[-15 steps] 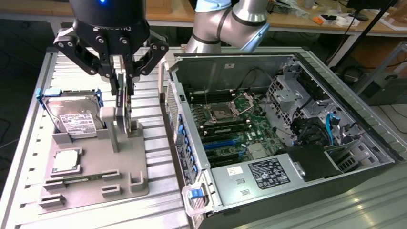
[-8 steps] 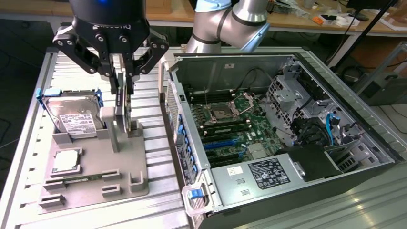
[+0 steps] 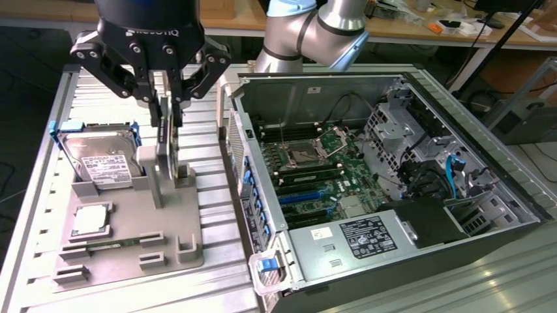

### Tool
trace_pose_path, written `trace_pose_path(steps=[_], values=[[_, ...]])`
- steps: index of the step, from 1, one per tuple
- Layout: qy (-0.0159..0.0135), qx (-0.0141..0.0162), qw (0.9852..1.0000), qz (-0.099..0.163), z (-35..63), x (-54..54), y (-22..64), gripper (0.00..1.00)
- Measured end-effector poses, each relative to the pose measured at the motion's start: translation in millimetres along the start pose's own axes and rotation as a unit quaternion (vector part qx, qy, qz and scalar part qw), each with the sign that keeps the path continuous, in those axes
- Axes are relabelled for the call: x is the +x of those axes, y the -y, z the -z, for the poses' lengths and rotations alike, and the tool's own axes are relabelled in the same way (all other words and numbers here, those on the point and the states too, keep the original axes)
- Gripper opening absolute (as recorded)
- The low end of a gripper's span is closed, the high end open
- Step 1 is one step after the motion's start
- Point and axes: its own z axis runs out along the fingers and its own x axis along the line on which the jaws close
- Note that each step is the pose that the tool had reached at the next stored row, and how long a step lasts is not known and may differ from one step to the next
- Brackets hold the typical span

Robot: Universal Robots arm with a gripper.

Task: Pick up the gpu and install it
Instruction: 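Pick up the gpu and move the gpu toward the slot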

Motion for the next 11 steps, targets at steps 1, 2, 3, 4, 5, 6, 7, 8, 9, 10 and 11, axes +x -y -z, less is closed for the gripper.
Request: trace_pose_path(steps=[1,2,3,4,5,6,7,8,9,10,11], values=[[-0.0002,0.0,1.0,0.0,0.7,0.0,0.0,0.27],[-0.0003,0.0,1.0,0.0,1.4,0.0,-0.1,0.27],[-0.0005,0.0,1.0,0.0,2.0,0.0,-0.1,0.27],[-0.0006,0.0,1.0,0.0,2.7,0.0,-0.1,0.27],[-0.0007,0.0,1.0,0.0,3.2,0.0,-0.1,0.27],[-0.0009,0.0001,1.0,0.0,4.1,0.0,-0.2,0.27],[-0.001,0.0001,1.0,0.0,4.8,-0.1,-0.2,0.27],[-0.001,0.0001,1.0,0.0,5.5,0.0,-0.2,0.27],[-0.0011,0.0001,1.0,0.0,6.2,0.0,-0.3,0.27],[-0.0013,0.0001,1.0,0.0,6.8,-0.1,-0.3,0.27],[-0.0014,0.0001,1.0,0.0,7.3,-0.1,-0.3,0.27]])
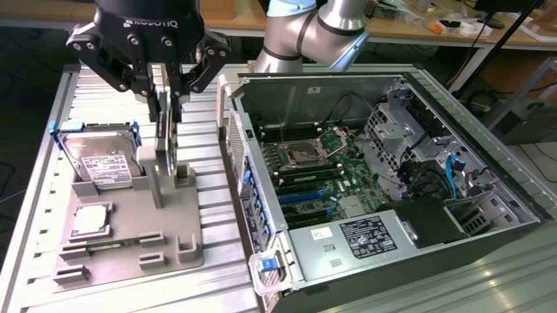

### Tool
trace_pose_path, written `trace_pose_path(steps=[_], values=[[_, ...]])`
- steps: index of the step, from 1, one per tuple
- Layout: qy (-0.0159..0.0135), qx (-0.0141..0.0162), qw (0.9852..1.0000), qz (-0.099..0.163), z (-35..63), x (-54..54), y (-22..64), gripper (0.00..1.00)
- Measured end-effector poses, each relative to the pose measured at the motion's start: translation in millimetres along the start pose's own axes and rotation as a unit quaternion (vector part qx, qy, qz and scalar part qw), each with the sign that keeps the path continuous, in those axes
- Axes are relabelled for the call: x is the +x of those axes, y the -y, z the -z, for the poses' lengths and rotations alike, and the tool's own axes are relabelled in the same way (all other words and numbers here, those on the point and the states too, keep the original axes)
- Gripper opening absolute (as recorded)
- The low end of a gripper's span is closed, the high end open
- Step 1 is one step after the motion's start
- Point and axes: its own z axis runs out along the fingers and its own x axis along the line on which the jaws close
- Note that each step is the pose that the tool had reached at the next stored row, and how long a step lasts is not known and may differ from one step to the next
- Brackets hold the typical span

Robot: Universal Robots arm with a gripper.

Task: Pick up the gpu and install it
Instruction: 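Pick up the gpu and move the gpu toward the slot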

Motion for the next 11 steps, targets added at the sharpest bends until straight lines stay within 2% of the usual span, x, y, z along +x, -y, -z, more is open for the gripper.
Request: trace_pose_path(steps=[5,11], values=[[-0.0001,0.0,1.0,0.0,0.2,-0.1,0.0,0.27],[-0.0003,0.0001,1.0,0.0,0.2,-6.6,-0.6,0.27]])
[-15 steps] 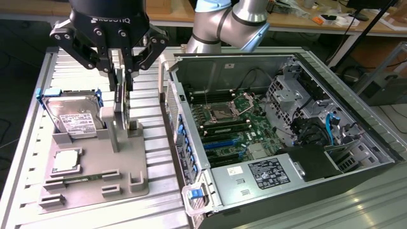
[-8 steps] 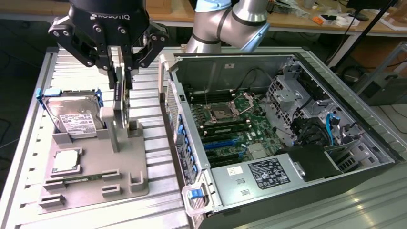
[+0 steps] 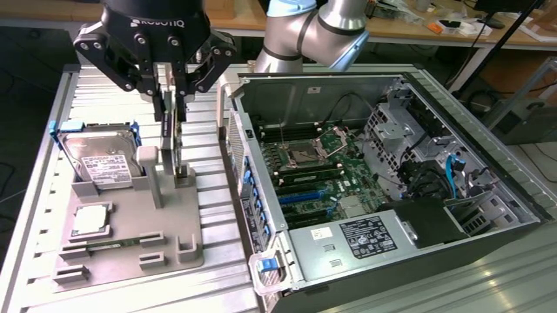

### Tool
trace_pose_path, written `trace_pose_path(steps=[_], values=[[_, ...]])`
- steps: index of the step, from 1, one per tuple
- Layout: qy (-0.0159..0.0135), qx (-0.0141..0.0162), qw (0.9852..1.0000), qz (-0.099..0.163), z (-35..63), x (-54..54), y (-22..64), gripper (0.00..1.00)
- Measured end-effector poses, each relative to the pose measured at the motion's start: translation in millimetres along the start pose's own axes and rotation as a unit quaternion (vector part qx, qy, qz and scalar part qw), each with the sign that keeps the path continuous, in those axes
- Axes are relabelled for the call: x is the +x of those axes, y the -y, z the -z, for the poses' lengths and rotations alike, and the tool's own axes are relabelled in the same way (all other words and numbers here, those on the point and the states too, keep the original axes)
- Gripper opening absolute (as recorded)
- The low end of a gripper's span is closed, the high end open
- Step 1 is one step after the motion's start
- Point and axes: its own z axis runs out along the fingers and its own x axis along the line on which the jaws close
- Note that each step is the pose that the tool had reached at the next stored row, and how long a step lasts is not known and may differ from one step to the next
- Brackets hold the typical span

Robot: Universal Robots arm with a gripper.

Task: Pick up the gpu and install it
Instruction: 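Pick up the gpu and move the gpu toward the slot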

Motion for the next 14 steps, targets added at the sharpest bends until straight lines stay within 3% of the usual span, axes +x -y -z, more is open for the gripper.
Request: trace_pose_path(steps=[14], values=[[-0.0004,0.0,1.0,0.0,-0.2,-20.5,-1.7,0.27]])
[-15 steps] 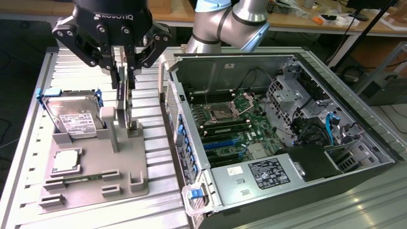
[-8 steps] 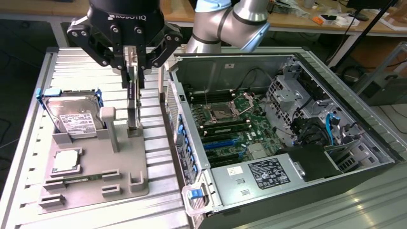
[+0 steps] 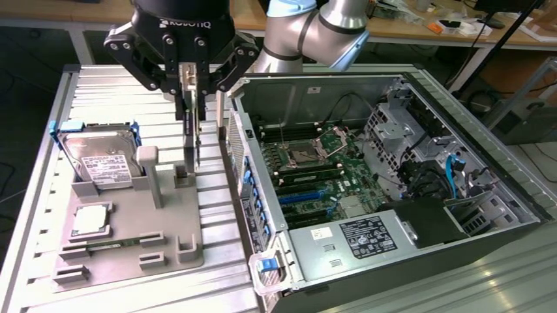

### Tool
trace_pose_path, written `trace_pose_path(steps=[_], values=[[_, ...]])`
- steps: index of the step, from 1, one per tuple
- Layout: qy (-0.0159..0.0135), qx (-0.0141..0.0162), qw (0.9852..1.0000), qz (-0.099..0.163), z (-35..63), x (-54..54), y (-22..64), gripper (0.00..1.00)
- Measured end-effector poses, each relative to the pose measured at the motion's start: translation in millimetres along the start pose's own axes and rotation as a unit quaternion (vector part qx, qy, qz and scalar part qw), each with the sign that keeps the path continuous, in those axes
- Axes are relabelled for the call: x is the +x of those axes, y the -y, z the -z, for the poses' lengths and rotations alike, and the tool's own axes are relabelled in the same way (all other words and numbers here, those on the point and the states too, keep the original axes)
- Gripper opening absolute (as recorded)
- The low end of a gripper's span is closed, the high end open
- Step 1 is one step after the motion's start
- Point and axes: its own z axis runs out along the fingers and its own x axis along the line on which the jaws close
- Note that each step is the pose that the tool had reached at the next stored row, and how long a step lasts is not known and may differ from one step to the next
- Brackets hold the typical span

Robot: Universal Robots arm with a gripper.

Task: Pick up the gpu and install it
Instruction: 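Pick up the gpu and move the gpu toward the slot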

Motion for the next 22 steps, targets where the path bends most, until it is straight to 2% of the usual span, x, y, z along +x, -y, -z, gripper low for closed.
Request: trace_pose_path(steps=[22], values=[[0.0,0.0,1.0,0.0,-0.1,-17.8,-1.5,0.27]])
